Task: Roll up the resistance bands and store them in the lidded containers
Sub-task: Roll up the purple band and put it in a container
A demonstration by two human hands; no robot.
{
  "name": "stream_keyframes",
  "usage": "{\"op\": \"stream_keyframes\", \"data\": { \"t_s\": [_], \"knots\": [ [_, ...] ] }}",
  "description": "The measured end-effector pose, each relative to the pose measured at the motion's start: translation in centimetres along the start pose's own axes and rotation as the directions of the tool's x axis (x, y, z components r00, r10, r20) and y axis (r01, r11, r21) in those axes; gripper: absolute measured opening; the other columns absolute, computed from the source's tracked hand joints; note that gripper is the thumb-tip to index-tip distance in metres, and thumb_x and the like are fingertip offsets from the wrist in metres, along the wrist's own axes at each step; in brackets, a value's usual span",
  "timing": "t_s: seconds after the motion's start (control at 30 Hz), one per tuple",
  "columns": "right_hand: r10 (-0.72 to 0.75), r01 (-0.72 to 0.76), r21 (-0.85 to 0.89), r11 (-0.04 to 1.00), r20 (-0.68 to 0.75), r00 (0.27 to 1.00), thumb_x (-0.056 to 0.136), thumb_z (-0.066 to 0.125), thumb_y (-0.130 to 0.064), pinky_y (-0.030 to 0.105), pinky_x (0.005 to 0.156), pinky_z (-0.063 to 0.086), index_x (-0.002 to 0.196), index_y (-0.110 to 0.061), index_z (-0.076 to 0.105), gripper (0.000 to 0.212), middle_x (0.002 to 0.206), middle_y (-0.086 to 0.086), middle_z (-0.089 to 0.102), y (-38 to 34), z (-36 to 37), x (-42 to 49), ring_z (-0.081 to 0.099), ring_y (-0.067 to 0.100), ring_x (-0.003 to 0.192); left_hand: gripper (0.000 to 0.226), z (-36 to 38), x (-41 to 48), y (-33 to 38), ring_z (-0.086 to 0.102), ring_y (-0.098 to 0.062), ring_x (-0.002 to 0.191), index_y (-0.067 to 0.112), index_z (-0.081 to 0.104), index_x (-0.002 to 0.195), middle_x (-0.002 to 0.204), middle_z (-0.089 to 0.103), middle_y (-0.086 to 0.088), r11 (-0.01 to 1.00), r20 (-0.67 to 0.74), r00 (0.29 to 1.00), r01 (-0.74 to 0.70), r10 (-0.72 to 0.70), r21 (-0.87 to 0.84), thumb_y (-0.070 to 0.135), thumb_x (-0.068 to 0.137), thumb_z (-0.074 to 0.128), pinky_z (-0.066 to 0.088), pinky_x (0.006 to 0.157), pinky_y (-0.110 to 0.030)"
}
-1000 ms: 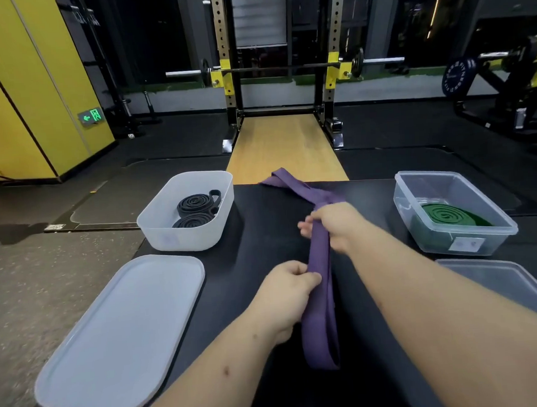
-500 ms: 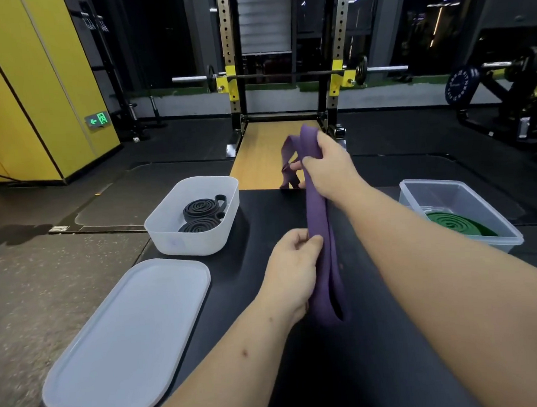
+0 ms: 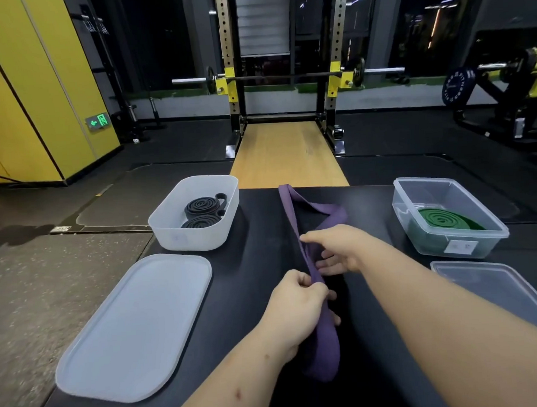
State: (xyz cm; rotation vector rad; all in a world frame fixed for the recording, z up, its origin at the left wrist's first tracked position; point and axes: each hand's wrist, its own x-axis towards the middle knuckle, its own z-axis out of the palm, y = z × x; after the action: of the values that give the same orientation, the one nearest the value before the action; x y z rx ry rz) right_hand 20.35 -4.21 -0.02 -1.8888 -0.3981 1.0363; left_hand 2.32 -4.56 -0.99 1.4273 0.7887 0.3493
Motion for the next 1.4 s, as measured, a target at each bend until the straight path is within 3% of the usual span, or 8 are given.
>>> {"op": "stream_keyframes", "data": {
  "t_s": [0.13,0.23,0.4,0.6,0.77,0.97,1.27,1.4],
  "knots": [
    [0.019,-0.005,-0.124,0.992,0.114,0.993,0.086,0.079,-0.048,0.033,0.060,0.061,0.120,-0.009,0.062,0.054,0.103,0.012,0.075,-1.1,1.2,-1.6,0.076,0.028,0.088,0.018,-0.4,-0.7,1.9,0.064,-0.015,0.074,0.022,0.047,0.108,0.097,0.068,0.003,0.837,-0.030,0.969,-0.197,0.246,0.510,0.017,0.091,0.052,0.048,0.062,-0.031],
    [-0.177,0.143,0.209,0.967,0.156,0.972,0.093,0.070,-0.015,0.036,0.071,0.060,0.116,-0.003,0.065,0.026,0.089,0.013,0.070,-1.8,1.0,-1.8,0.072,0.025,0.076,0.039,-0.7,-1.4,2.0,0.054,-0.023,0.087,0.027,0.036,0.126,0.103,0.057,0.000,0.555,0.068,0.936,-0.263,0.346,0.789,0.015,0.091,0.048,0.039,0.068,-0.033],
    [-0.120,0.029,0.496,0.868,0.153,0.981,0.089,0.043,0.003,0.041,0.074,0.061,0.117,0.006,0.065,0.036,0.095,0.020,0.070,0.3,0.3,-1.7,0.073,0.030,0.080,0.039,-1.3,-1.1,1.2,0.066,-0.014,0.068,0.021,0.052,0.102,0.082,0.071,0.003,0.973,0.001,0.997,-0.073,0.075,0.218,0.050,0.083,0.067,0.051,0.064,-0.032],
    [-0.174,-0.034,0.614,0.788,0.276,0.945,0.095,0.040,-0.003,0.037,0.068,0.061,0.124,0.004,0.057,0.034,0.093,0.021,0.073,1.0,1.8,-3.3,0.068,0.025,0.070,0.036,-1.7,-0.1,0.8,0.069,-0.026,0.078,0.008,0.068,0.111,0.089,0.073,-0.011,0.940,0.144,0.982,0.161,-0.122,-0.300,0.039,0.106,0.052,0.059,0.071,-0.039],
    [-0.088,-0.046,0.433,0.900,0.284,0.955,0.097,0.050,-0.012,0.049,0.093,0.060,0.122,0.001,0.061,0.031,0.109,0.023,0.076,1.2,2.1,-2.5,0.076,0.033,0.096,0.023,-1.8,0.4,0.3,0.070,-0.020,0.079,0.006,0.071,0.109,0.094,0.075,-0.012,0.955,0.218,0.973,0.133,-0.075,-0.266,0.020,0.105,0.053,0.056,0.071,-0.033],
    [-0.084,-0.022,0.573,0.819,0.158,0.984,0.096,0.072,-0.037,0.036,0.064,0.063,0.133,-0.006,0.059,0.049,0.118,0.021,0.068,-1.8,1.5,0.8,0.076,0.031,0.084,0.022,-2.5,1.8,-0.3,0.068,-0.022,0.079,0.005,0.070,0.113,0.089,0.074,-0.010,0.975,0.212,0.975,0.111,-0.069,-0.192,0.019,0.102,0.058,0.055,0.081,-0.043],
    [-0.513,0.522,0.367,0.770,-0.133,0.848,0.094,0.057,-0.005,0.047,0.088,0.055,0.095,-0.013,0.069,0.015,0.096,0.012,0.069,-9.7,1.1,3.7,0.066,0.030,0.098,0.019,-2.5,5.6,1.6,0.066,-0.019,0.073,0.015,0.074,0.089,0.084,0.074,-0.009,0.956,0.007,0.994,-0.105,0.111,-0.275,0.019,0.102,0.060,0.054,0.067,-0.032],
    [-0.365,0.400,0.255,0.880,-0.176,0.914,0.091,0.046,-0.007,0.051,0.083,0.060,0.120,-0.003,0.063,0.035,0.109,0.018,0.068,-9.6,1.0,4.9,0.067,0.034,0.086,0.020,-2.0,6.8,2.8,0.067,-0.018,0.070,0.010,0.072,0.086,0.079,0.074,-0.010,0.970,0.030,0.989,-0.138,0.147,-0.198,0.014,0.101,0.059,0.053,0.063,-0.028]
  ]
}}
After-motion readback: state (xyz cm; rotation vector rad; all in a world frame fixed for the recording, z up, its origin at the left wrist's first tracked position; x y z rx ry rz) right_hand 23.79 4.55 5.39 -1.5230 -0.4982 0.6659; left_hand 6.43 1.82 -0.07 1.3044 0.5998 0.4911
